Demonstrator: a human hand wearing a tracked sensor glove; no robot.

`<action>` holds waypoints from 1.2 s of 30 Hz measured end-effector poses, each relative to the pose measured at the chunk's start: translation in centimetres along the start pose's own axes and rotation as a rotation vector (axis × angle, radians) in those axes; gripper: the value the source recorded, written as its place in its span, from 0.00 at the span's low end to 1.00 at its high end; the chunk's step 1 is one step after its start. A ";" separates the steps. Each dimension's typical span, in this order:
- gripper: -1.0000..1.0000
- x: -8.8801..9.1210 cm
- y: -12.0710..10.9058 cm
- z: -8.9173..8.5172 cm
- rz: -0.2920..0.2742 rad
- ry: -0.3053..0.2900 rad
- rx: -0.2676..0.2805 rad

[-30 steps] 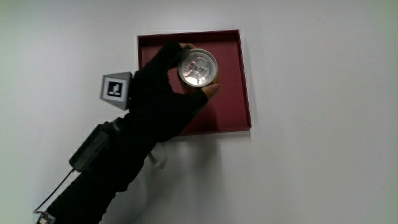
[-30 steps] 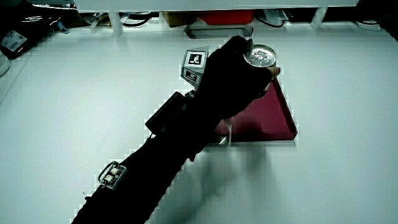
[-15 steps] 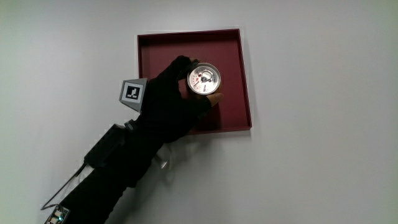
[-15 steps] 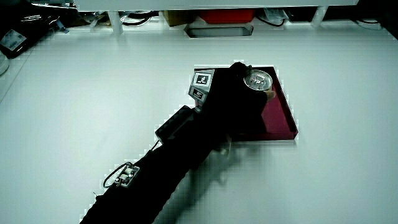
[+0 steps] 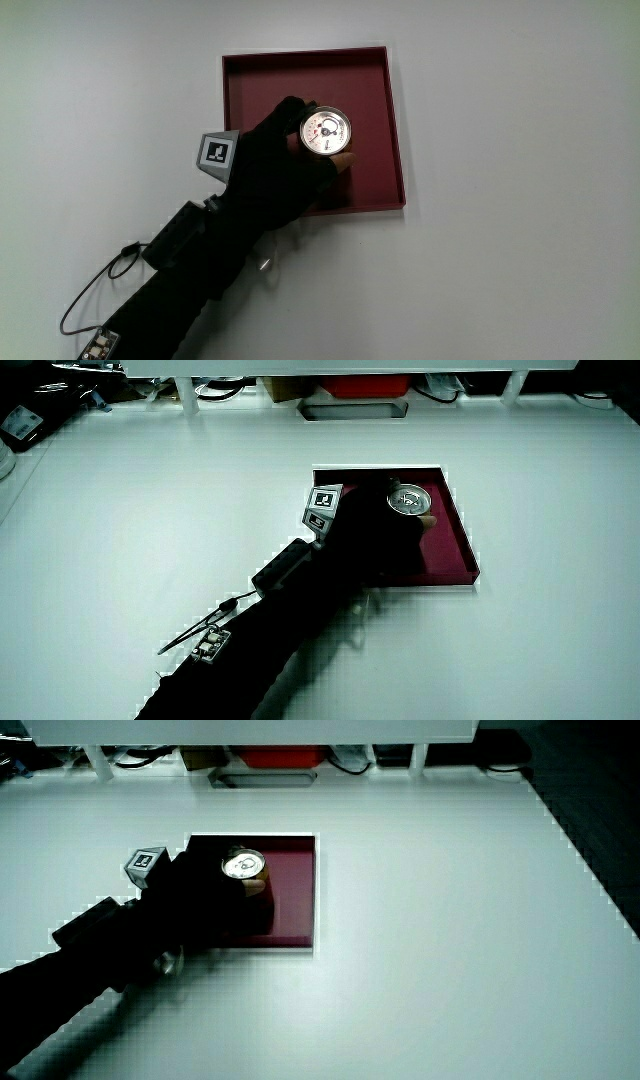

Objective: Place red bull into plate

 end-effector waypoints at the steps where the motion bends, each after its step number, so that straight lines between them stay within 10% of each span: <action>1: 0.50 -0.1 0.1 -0.1 -0.013 -0.013 -0.003; 11: 0.32 0.1 0.0 -0.1 0.009 -0.025 -0.018; 23: 0.05 4.4 -0.7 3.1 -0.003 -0.163 -0.247; 28: 0.00 6.8 -1.1 5.2 -0.006 -0.027 -0.339; 36: 0.00 7.5 -2.1 8.9 -0.012 -0.003 -0.419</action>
